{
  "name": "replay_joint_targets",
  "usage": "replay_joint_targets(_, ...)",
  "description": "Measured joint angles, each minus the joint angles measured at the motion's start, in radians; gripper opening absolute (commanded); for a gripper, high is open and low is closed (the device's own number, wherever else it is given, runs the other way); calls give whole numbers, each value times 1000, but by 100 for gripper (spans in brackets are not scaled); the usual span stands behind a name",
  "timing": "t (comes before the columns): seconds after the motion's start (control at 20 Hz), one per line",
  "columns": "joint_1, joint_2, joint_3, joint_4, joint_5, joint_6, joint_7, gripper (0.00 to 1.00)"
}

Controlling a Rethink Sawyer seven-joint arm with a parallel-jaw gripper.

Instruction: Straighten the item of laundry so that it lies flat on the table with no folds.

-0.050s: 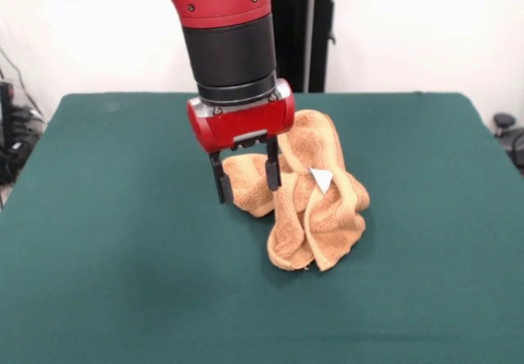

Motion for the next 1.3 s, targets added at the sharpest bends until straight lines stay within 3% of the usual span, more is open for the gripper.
replay_joint_targets(1.3, -3, 75, 4, 0, -15, -62, 0, 100)
